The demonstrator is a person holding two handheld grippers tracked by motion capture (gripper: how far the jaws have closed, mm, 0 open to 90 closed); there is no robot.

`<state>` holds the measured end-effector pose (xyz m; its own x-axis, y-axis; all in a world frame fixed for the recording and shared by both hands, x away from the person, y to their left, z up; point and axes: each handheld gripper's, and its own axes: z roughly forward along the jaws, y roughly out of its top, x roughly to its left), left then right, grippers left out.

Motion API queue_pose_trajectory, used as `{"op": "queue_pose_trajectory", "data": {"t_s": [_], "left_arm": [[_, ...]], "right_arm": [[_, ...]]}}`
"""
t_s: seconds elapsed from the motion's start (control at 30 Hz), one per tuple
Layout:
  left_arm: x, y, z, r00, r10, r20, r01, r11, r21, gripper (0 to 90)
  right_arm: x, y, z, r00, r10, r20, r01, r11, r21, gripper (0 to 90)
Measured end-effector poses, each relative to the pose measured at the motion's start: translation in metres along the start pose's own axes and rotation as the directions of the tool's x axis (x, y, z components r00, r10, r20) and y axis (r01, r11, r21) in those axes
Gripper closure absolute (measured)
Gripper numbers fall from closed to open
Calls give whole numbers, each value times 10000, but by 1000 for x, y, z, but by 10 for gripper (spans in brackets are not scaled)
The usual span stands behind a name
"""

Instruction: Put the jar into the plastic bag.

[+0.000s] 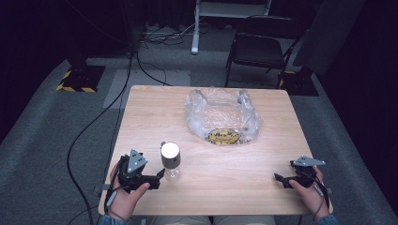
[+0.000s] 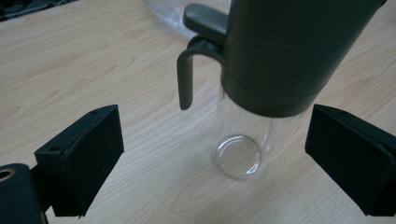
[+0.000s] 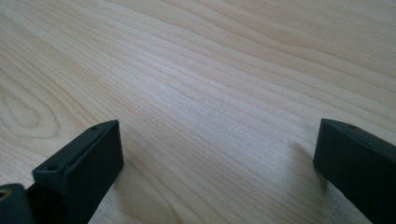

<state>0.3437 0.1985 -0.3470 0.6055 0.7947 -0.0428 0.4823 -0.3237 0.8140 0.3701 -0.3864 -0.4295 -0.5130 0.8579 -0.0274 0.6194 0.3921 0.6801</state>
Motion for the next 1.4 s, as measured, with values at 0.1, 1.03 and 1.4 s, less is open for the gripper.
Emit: {"op": "queue_pose_trajectory", "data": {"t_s": [0.1,1.03,1.4], "left_arm": [[-2,5,-3,9999,88,63,-88,9999,-111,43],[-15,30,2,9957,229,900,-116,9922,-1237,43],[-18,36,11,9919,435,1197,-240,9868,-1599,83]], "right_arm": [[0,0,0,10000,12,26,-12,10000,4,15],[1,0,0,9999,60,105,-61,10000,10,13],[1,0,0,9999,88,97,-88,10000,16,10]]}}
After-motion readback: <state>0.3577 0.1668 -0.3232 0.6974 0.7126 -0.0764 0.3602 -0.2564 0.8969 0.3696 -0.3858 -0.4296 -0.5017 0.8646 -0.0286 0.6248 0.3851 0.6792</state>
